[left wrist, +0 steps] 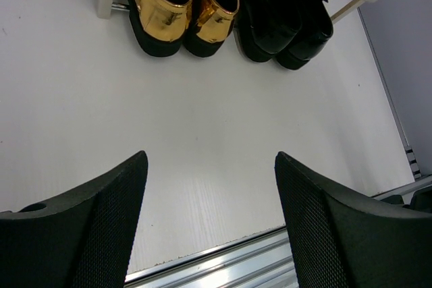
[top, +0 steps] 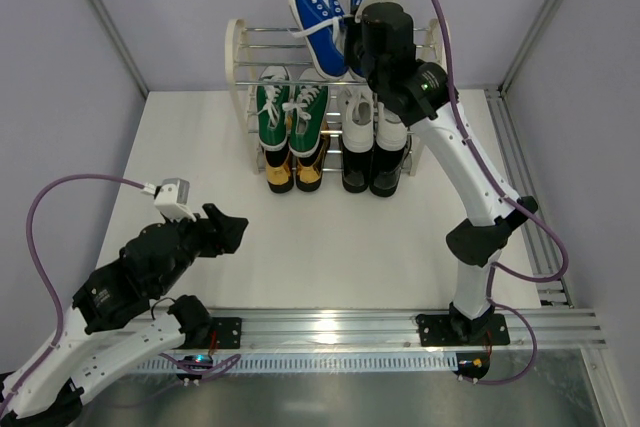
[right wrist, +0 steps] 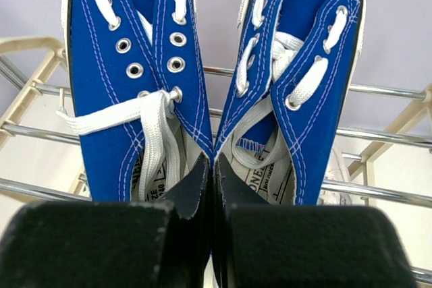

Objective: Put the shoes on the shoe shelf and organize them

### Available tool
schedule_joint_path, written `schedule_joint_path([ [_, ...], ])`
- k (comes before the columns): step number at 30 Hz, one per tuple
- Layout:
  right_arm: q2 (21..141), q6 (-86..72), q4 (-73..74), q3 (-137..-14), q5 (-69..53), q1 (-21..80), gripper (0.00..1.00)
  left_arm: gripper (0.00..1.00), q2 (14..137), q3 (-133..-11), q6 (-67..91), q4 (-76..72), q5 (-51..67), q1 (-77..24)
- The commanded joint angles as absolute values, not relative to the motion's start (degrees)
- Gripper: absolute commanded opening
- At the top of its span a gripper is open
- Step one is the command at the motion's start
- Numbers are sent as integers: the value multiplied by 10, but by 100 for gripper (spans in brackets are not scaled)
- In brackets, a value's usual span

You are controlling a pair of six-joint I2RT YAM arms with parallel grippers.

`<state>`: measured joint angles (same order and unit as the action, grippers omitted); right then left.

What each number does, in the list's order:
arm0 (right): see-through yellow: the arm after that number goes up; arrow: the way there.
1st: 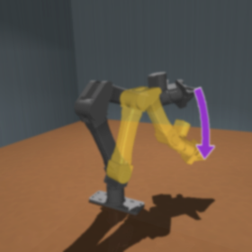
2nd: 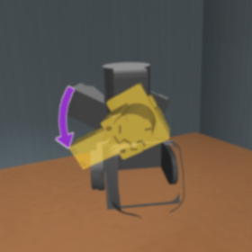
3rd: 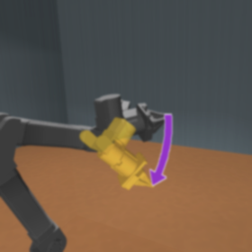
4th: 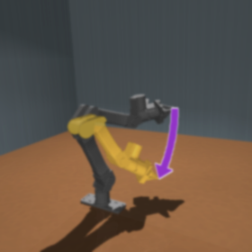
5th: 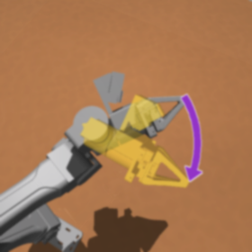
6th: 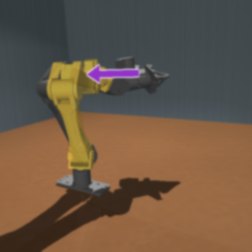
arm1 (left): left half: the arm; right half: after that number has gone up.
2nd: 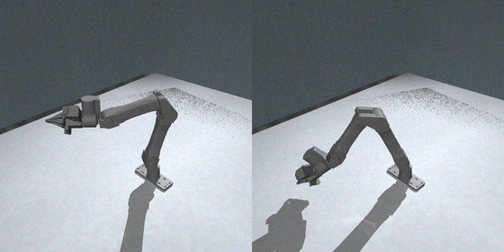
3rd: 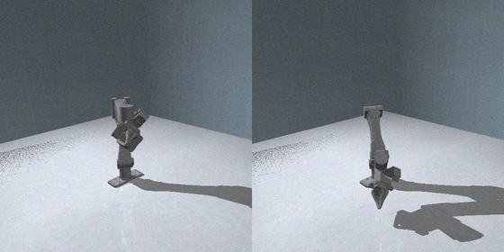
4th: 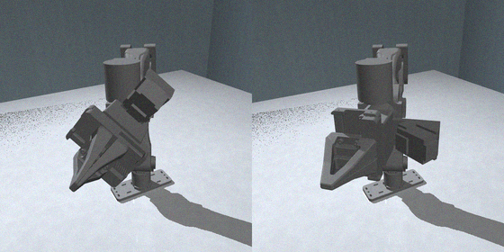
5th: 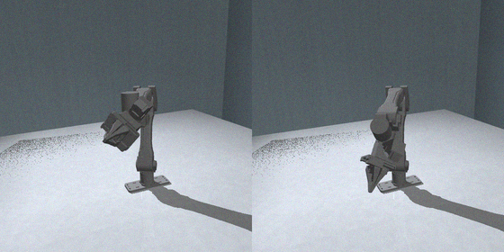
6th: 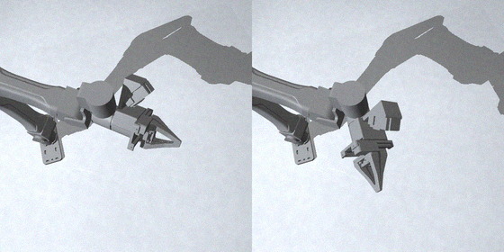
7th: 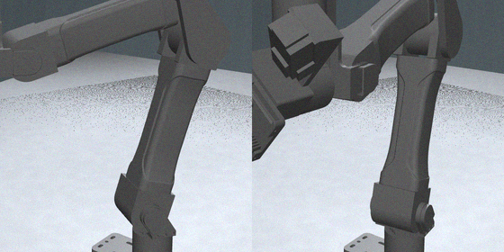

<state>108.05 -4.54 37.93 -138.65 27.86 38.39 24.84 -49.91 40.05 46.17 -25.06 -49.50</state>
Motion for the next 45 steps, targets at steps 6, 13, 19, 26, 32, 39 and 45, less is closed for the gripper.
schedule_joint_path([
  [6,1067,-120,265,-1434,295,380,4,75,237,-519,400,472,-265,-496],
  [13,1078,-125,276,-1426,277,374,4,75,225,-518,402,483,-272,-496],
  [19,1079,-124,276,-1416,267,367,7,75,211,-513,407,491,-277,-496],
  [26,1062,-121,265,-1412,258,365,55,75,209,-520,408,494,-285,-497],
  [32,1007,-109,234,-1375,250,365,71,75,239,-553,386,463,-290,-496],
  [39,923,-111,238,-1274,270,333,27,11,376,-684,295,295,-340,-496],
  [45,915,-136,285,-1231,168,249,4,0,596,-874,183,177,-397,-492],
])
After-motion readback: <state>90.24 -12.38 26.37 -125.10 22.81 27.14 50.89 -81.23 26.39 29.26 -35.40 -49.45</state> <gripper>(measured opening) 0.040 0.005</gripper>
